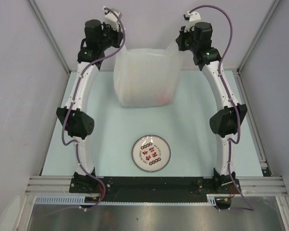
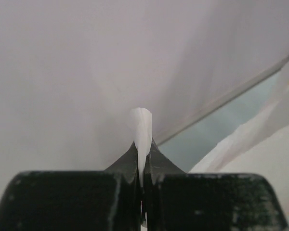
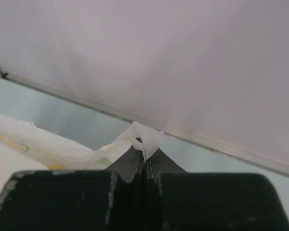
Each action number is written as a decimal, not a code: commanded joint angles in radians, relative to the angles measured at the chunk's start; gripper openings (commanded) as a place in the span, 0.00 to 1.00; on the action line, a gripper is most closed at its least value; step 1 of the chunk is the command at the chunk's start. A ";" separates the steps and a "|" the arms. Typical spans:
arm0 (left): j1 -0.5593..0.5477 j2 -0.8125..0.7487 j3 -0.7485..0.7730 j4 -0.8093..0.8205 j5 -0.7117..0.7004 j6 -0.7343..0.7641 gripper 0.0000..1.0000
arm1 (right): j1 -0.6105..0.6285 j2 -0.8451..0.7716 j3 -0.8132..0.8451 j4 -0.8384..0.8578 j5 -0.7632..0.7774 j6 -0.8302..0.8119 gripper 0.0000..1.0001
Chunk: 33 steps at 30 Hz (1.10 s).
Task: Take the fake fruits out of the plastic bag
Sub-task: Adjust the plastic bag at the center of the board.
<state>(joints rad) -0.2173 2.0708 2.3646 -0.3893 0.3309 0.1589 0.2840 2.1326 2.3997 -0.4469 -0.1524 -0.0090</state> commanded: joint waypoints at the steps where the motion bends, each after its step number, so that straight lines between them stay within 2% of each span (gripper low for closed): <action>1: 0.013 -0.052 0.108 0.151 -0.021 0.031 0.00 | -0.002 0.000 0.154 0.164 0.088 0.012 0.00; 4: 0.013 -0.115 0.098 0.136 0.025 0.042 0.00 | -0.003 -0.060 0.112 0.162 0.076 -0.037 0.00; 6: 0.015 -0.196 0.010 0.122 0.054 0.030 0.00 | -0.022 -0.130 0.047 0.154 0.053 -0.031 0.00; 7: 0.015 -0.243 -0.051 0.136 0.074 0.031 0.00 | -0.028 -0.154 -0.023 0.143 0.042 -0.032 0.00; 8: 0.013 -0.291 -0.214 0.154 0.092 0.034 0.00 | -0.038 -0.178 -0.063 0.130 0.039 -0.034 0.00; 10: 0.012 -0.437 -0.396 0.210 0.131 0.054 0.00 | -0.049 -0.258 -0.153 0.105 0.024 -0.019 0.00; 11: 0.009 -0.474 -0.542 0.202 0.140 0.066 0.00 | -0.052 -0.285 -0.283 0.099 0.013 -0.019 0.00; 13: 0.007 -0.564 -0.669 0.149 0.193 0.111 0.00 | -0.049 -0.374 -0.426 0.063 -0.015 -0.029 0.00; 14: 0.007 -0.593 -0.788 0.135 0.210 0.122 0.00 | -0.046 -0.413 -0.579 0.059 -0.028 -0.034 0.00; 16: 0.006 -0.676 -0.914 0.132 0.238 0.122 0.00 | -0.036 -0.520 -0.754 0.062 -0.049 -0.031 0.00; 17: 0.006 -0.701 -1.012 0.132 0.249 0.119 0.00 | -0.031 -0.552 -0.909 0.071 -0.052 -0.032 0.00; 19: 0.001 -0.762 -1.086 0.124 0.272 0.094 0.00 | -0.011 -0.611 -1.005 0.060 -0.033 -0.026 0.00; 20: -0.001 -0.778 -1.129 0.116 0.278 0.082 0.00 | -0.011 -0.656 -1.042 0.056 -0.036 -0.020 0.14; 22: -0.005 -0.811 -1.162 0.106 0.283 0.041 0.00 | -0.014 -0.703 -1.093 0.044 -0.055 -0.016 0.31; 23: -0.005 -0.842 -1.186 0.104 0.286 0.025 0.00 | -0.017 -0.735 -1.094 0.037 -0.053 -0.022 0.52; 24: -0.008 -0.853 -1.199 0.101 0.290 0.013 0.00 | -0.023 -0.752 -1.084 0.040 -0.050 -0.028 0.61; 26: -0.013 -0.883 -1.225 0.092 0.301 -0.012 0.00 | -0.042 -0.778 -1.048 0.042 -0.041 -0.043 0.71; 27: -0.017 -0.891 -1.232 0.084 0.303 -0.019 0.00 | -0.042 -0.802 -1.024 0.050 -0.053 -0.052 0.73; 31: -0.022 -0.916 -1.288 0.095 0.300 -0.090 0.00 | 0.026 -0.859 -0.953 0.053 -0.162 -0.126 0.75; 33: -0.025 -0.928 -1.301 0.101 0.303 -0.111 0.00 | 0.110 -0.861 -0.955 0.036 -0.193 -0.149 0.75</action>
<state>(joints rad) -0.2340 1.1778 1.0973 -0.3161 0.5953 0.1272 0.2806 1.3312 1.3956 -0.4377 -0.2352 -0.0868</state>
